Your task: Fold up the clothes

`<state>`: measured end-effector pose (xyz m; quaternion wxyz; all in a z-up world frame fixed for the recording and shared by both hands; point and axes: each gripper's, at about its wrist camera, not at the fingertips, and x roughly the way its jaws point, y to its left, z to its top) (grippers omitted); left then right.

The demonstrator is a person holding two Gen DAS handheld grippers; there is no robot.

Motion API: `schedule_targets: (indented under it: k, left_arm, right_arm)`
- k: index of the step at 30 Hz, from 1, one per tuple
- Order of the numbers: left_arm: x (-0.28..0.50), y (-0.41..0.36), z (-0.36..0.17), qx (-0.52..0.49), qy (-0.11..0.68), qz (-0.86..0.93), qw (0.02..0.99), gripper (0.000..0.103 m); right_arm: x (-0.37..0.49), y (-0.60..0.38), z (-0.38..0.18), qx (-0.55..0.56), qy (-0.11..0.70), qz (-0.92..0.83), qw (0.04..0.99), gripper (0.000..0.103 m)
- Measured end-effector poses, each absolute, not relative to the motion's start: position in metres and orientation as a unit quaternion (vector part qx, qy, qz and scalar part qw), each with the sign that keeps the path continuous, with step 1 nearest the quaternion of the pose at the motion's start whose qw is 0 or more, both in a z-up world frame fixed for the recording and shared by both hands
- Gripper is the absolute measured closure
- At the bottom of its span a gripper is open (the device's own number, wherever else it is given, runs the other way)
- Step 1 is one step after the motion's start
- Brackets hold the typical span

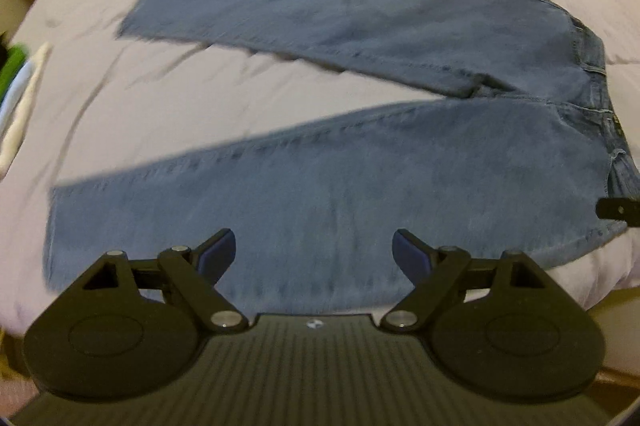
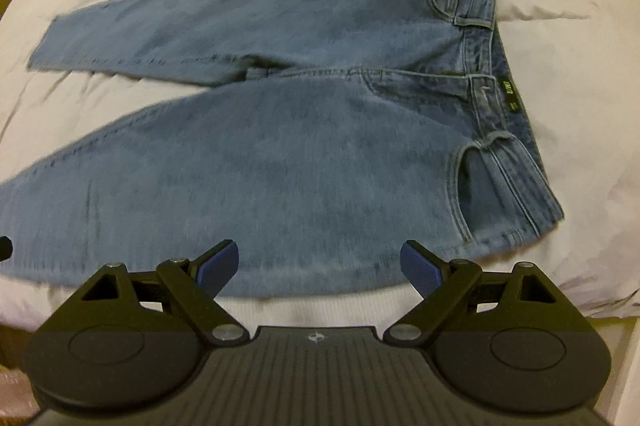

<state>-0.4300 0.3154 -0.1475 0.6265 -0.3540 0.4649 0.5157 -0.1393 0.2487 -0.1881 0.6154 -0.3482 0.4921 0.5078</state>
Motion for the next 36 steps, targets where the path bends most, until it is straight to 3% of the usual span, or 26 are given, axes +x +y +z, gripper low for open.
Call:
schedule_targets:
  k: [8,10,13,22,29,36]
  left_arm:
    - [-0.400,0.391,-0.167,-0.322,0.478,0.449,0.682,0.025]
    - [-0.394,0.409,-0.173,-0.322,0.478,0.434,0.692,0.034]
    - [-0.389,0.434,-0.182,-0.331,0.474,0.415,0.702,0.039]
    - [-0.355,0.510,-0.217,-0.310,0.484,0.367,0.731,0.039]
    - [-0.319,0.574,-0.240,-0.260,0.505,0.317,0.760,0.039]
    - [-0.287,0.639,-0.258,-0.173,0.535,0.246,0.790,0.036]
  right_arm:
    - [-0.126,0.299,-0.185,-0.282,0.483,0.516,0.649,0.020]
    - [-0.120,0.311,-0.190,-0.280,0.487,0.513,0.650,0.023]
    - [-0.109,0.330,-0.199,-0.282,0.488,0.515,0.646,0.025]
    - [-0.087,0.424,-0.225,-0.379,0.416,0.600,0.568,0.025]
    - [-0.067,0.506,-0.232,-0.447,0.330,0.668,0.496,0.038]
    - [-0.032,0.566,-0.234,-0.492,0.261,0.706,0.437,0.039]
